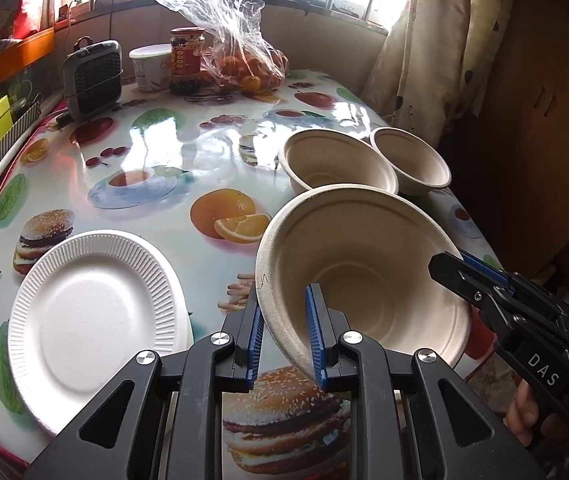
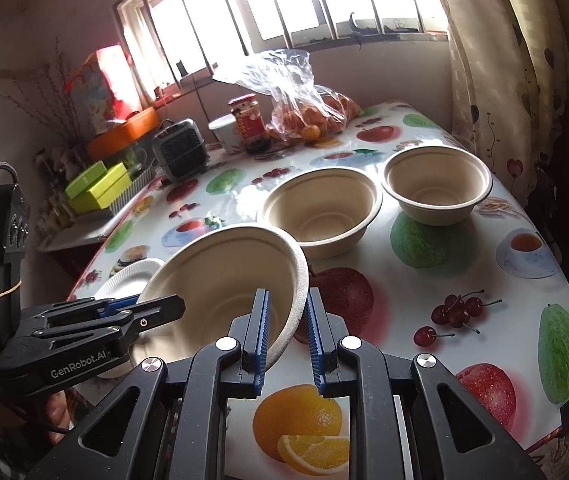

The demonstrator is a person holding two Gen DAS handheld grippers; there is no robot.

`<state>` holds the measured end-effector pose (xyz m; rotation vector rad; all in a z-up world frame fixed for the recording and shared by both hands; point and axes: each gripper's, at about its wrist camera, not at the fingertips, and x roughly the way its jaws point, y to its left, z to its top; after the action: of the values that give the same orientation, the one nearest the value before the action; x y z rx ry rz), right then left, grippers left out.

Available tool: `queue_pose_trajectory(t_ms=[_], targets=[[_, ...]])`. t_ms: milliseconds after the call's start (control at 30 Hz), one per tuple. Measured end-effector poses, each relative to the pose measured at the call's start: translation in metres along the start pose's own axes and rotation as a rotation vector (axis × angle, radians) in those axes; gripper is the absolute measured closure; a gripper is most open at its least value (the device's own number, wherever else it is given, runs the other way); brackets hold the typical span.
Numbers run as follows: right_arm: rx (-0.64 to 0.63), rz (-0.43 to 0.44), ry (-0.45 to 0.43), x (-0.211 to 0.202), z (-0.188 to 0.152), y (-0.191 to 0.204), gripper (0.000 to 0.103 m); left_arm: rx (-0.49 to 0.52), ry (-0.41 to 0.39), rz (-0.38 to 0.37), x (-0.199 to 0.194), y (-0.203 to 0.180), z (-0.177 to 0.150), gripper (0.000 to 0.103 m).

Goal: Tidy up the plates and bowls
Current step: 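Close the right tool on a beige bowl rim while the left tool grips another bowl, then carry the beige bowl with the right tool onto the plate stack while the left tool carries its bowl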

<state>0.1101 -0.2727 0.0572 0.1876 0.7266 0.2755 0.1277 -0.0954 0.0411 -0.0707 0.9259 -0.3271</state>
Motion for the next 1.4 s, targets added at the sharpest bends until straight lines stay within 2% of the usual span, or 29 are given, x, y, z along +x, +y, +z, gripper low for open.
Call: queue_pose_trajectory(t_ms=[667,1400], targets=[[-0.085,0.074,0.009,0.019,0.011,0.051,0.085,-0.068,-0.051,0.074,-0.028,0.047,-0.003,0.081],[-0.182,0.187,0.077,0.066,0.013,0.12,0.085,-0.198,-0.066,0.171,-0.046,0.12,-0.018,0.081]])
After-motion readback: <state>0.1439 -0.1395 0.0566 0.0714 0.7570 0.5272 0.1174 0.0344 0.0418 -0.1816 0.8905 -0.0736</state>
